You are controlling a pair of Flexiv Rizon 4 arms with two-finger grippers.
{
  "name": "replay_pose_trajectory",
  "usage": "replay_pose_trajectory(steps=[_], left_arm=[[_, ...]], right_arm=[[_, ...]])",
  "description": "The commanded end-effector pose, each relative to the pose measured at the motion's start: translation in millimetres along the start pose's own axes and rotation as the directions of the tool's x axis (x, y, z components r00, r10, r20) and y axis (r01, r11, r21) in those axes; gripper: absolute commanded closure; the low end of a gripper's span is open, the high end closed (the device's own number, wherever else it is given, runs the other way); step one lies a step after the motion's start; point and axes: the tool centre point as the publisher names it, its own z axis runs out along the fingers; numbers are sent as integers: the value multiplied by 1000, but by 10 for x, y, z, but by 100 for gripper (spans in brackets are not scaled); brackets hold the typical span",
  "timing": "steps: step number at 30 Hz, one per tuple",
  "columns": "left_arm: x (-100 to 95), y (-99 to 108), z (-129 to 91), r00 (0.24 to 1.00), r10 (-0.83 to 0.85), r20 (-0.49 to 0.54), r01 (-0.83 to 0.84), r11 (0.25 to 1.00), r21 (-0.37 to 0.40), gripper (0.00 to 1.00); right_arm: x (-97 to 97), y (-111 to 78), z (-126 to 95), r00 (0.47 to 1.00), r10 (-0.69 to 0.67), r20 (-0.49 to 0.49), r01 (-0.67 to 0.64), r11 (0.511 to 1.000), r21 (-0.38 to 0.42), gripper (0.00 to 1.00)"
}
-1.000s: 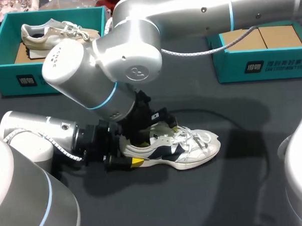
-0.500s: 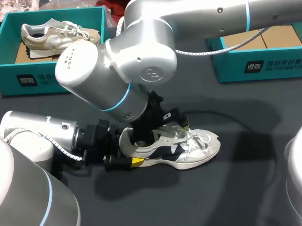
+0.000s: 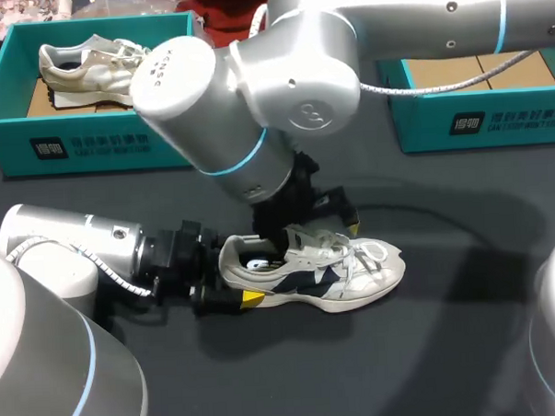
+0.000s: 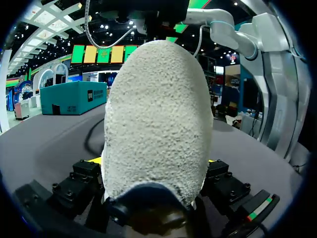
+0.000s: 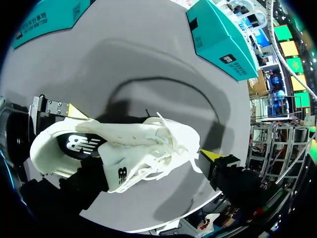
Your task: Take the shoe out of the shoebox, open the shoe tongue, remove and reinsert the insole, then place the shoe into the shoebox
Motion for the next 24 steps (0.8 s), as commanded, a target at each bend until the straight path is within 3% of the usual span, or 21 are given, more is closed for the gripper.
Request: replay_pose_trajectory(steps=[1,4,6,8,17,19,21,24], left_arm=[[-12,39,-17,1000,0,0,0,1000,0,100],[-12,39,-17,1000,0,0,0,1000,0,100],[-12,39,-17,1000,0,0,0,1000,0,100],[-12,39,-17,1000,0,0,0,1000,0,100],[-12,39,-17,1000,0,0,0,1000,0,100],[-12,39,-17,1000,0,0,0,1000,0,100],[-12,39,-17,1000,0,0,0,1000,0,100],[-12,39,-17,1000,0,0,0,1000,0,100]], right_arm=[[-27,-65,79,964,264,-42,-263,964,22,7],[11,-111,55,965,258,-46,-256,966,35,26],[22,-133,31,966,254,-45,-252,967,41,32],[19,-149,-5,967,250,-49,-248,968,46,52],[29,-148,-99,977,195,-87,-189,979,77,65],[28,-133,-99,979,178,-103,-169,981,93,77],[24,-120,-100,979,165,-119,-152,982,108,100],[16,-97,-94,983,122,-139,-106,987,120,100]])
